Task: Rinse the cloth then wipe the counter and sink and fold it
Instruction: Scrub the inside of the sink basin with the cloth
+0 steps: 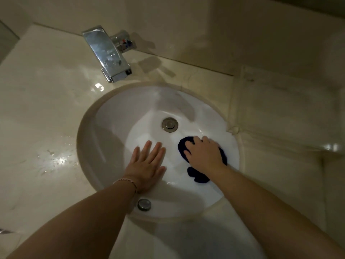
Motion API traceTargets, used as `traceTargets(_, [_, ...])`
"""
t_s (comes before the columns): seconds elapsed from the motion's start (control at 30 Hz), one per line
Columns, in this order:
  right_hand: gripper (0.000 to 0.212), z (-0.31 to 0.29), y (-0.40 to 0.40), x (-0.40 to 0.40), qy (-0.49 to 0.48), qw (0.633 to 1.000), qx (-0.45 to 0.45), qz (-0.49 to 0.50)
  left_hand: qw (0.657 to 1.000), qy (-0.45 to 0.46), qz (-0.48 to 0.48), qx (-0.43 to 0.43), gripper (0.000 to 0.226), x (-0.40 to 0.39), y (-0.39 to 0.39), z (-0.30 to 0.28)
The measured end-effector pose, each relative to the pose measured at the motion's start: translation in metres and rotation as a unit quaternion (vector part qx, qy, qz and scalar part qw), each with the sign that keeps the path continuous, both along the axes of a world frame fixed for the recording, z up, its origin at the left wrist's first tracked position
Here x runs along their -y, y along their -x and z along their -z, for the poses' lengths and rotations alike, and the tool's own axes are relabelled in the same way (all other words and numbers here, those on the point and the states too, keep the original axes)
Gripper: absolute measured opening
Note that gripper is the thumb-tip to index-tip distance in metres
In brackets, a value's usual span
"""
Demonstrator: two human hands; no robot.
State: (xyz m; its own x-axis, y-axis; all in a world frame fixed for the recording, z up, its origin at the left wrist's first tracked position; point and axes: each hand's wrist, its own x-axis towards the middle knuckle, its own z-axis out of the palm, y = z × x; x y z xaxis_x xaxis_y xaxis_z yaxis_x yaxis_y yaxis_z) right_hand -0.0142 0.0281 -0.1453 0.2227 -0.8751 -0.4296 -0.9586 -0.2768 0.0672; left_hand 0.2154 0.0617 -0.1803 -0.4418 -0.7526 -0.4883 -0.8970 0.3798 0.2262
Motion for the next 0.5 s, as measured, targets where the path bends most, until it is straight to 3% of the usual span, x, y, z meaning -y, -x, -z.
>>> traceTargets(0.2, [0.041, -0.017, -0.006, -0.042, -0.124, 0.985, 0.007, -0.122, 1.0, 0.002, -0.017, 0.006, 0.079, -0.001, -0.001, 0.009])
traceTargets(0.37, [0.037, 0.005, 0.002, -0.015, 0.003, 0.996, -0.017, -0.084, 1.0, 0.009, -0.022, -0.009, 0.095, 0.001, -0.001, 0.007])
traceTargets(0.5, [0.037, 0.018, 0.004, 0.023, 0.066, 0.997, -0.038, -0.005, 1.0, 0.008, -0.019, 0.004, 0.085, 0.0, 0.0, 0.005])
